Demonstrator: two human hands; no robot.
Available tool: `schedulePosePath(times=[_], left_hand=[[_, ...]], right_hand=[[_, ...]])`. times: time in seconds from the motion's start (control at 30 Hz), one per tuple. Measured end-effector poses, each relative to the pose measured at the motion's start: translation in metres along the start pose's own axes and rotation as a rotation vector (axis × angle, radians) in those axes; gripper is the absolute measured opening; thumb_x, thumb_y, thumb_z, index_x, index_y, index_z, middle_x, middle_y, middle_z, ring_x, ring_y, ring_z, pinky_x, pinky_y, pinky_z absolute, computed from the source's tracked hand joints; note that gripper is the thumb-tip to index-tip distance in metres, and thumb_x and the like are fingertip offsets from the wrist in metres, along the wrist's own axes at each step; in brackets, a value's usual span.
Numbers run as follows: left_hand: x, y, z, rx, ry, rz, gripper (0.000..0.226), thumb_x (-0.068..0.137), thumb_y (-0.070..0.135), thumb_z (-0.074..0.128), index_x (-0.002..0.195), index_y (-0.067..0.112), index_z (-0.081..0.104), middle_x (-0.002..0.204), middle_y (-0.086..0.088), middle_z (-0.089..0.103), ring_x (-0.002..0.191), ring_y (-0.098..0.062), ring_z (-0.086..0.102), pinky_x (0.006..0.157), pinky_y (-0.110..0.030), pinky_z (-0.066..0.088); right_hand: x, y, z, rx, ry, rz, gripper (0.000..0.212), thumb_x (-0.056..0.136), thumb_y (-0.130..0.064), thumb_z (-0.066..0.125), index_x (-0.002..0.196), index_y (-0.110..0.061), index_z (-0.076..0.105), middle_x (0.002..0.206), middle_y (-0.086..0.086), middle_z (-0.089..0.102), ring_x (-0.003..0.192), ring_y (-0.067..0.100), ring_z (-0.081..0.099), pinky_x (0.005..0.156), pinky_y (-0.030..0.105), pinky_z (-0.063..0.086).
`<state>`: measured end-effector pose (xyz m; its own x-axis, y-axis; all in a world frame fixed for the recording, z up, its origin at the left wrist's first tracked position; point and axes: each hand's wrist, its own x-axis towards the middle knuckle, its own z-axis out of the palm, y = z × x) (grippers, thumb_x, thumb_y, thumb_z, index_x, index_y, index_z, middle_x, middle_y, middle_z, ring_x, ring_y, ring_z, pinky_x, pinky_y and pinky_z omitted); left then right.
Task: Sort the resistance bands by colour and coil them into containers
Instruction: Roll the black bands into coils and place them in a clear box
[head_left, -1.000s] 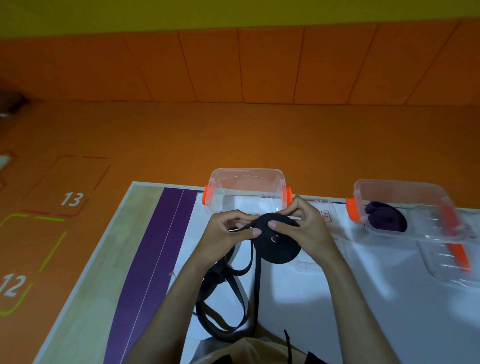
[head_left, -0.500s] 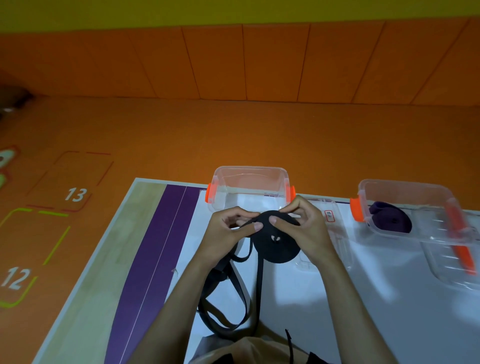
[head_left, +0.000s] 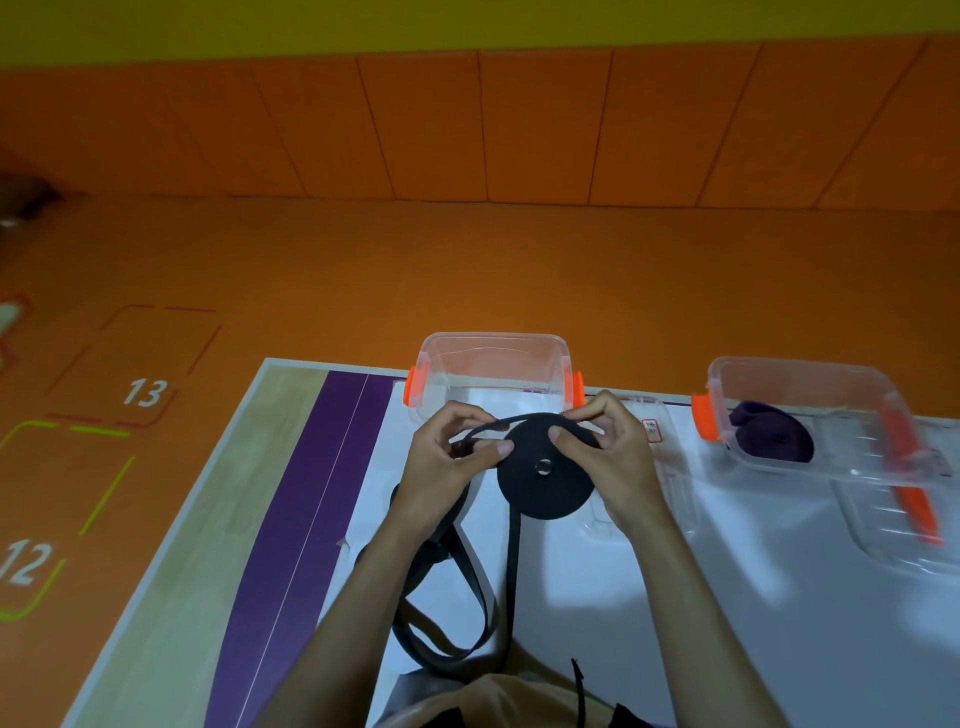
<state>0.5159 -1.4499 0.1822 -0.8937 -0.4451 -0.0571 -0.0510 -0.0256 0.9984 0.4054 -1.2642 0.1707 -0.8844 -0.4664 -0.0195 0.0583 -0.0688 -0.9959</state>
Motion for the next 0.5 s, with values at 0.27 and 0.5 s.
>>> schedulePosePath(times=[0.27,0.5], left_hand=[[-0.008,-0.017,0.007,-0.054,0.093,-0.069,0.024,0.084,0.011,0.089,0.103,0.017,0.076,0.107,-0.001,0.076,0.104,-0.024,0.074,0.089,-0.035,0.063],[-0.009,-0.027,0.010,-0.154,0.262,-0.062,0.031,0.085,0.013,0.088,0.113,0.020,0.076,0.108,-0.002,0.077,0.101,-0.024,0.076,0.083,-0.032,0.064]], right_hand=[[0.001,0.005,-0.005,-0.085,-0.127,0.080,0.028,0.081,-0.033,0.087,0.108,-0.033,0.078,0.108,-0.004,0.079,0.107,0.017,0.075,0.080,0.036,0.063],[0.004,0.010,0.012,0.014,0.028,0.078,0.016,0.079,-0.023,0.084,0.089,-0.028,0.073,0.102,-0.001,0.079,0.102,0.018,0.075,0.078,0.035,0.063]])
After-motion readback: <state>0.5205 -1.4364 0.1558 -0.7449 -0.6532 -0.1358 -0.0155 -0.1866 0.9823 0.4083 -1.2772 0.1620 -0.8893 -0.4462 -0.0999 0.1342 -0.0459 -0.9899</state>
